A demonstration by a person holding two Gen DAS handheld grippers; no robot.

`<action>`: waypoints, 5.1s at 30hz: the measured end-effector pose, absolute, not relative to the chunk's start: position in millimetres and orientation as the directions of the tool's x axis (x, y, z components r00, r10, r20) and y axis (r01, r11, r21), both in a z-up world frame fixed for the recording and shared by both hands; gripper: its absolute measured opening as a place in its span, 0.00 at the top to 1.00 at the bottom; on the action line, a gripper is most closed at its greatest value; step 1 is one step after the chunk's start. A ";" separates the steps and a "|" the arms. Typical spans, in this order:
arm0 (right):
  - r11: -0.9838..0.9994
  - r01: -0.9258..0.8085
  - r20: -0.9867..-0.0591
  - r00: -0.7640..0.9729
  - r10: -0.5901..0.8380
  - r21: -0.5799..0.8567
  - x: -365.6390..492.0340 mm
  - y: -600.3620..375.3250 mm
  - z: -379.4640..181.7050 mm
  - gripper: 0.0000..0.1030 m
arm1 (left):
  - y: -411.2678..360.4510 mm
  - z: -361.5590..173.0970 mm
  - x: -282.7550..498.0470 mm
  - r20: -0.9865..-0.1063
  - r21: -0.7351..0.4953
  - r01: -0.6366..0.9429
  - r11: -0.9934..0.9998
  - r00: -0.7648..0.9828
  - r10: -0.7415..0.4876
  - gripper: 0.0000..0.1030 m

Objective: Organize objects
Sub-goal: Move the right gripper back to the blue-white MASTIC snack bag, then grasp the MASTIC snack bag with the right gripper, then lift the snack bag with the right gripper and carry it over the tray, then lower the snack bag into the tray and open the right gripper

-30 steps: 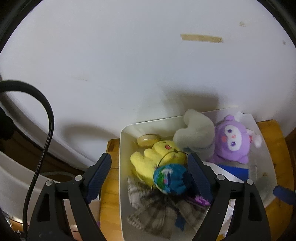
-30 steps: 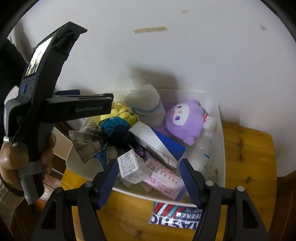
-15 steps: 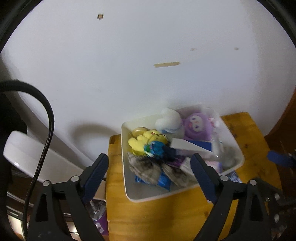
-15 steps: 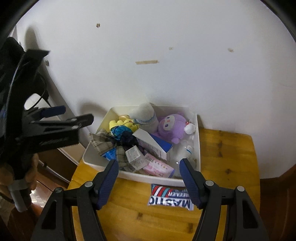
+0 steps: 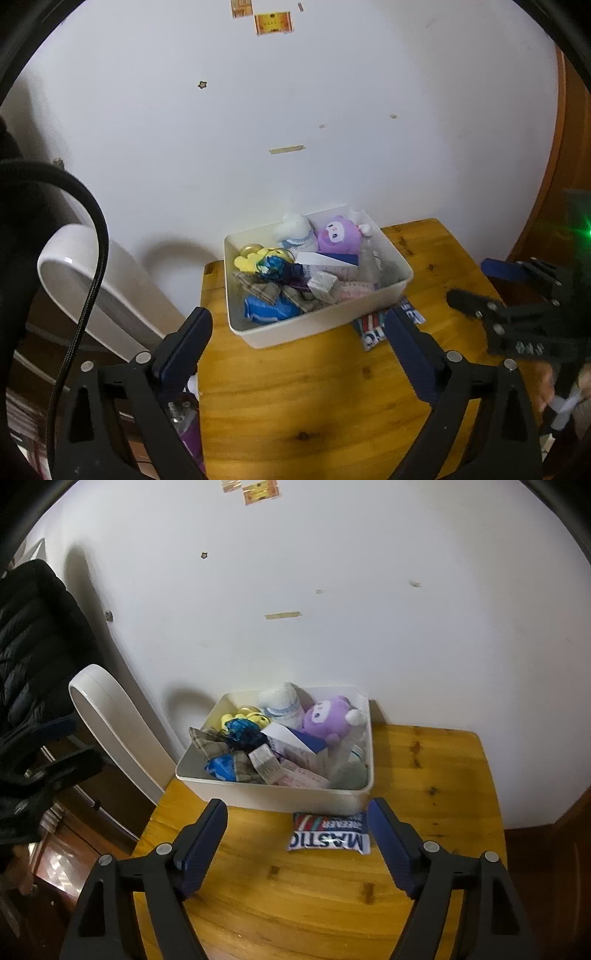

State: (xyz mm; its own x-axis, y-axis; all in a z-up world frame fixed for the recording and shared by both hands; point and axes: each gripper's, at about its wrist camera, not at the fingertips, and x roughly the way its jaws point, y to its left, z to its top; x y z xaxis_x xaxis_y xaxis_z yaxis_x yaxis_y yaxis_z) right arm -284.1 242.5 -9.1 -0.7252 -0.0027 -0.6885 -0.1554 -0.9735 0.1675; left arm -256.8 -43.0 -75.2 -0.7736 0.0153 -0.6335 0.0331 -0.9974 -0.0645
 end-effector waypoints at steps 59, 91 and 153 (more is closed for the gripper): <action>-0.944 -0.094 -0.806 -0.552 -0.214 0.315 -374.0 291.7 -203.3 0.26 | -2.6 -258.8 -240.0 -0.768 -0.438 0.160 -0.885 -0.579 0.275 0.06; -0.954 -0.105 -0.748 -0.647 -0.150 0.282 -277.8 237.9 -122.3 0.54 | 11.6 -223.4 -220.2 -0.729 -0.396 0.103 -0.912 -0.639 0.245 0.06; -0.979 -0.193 -0.726 -0.665 0.174 -0.058 -575.1 169.7 -59.2 0.51 | -50.9 -232.4 -226.4 -0.710 -0.311 0.192 -0.931 -0.698 0.094 0.06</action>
State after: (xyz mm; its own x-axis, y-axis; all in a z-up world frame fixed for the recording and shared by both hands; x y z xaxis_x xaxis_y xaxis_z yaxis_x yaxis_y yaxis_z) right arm -575.1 169.7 -59.2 -0.6648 0.1738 -0.7265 -0.1932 -0.9795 -0.0575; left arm -226.4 -50.9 -232.4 -0.6978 0.0938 -0.7101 0.1916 -0.9308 -0.3112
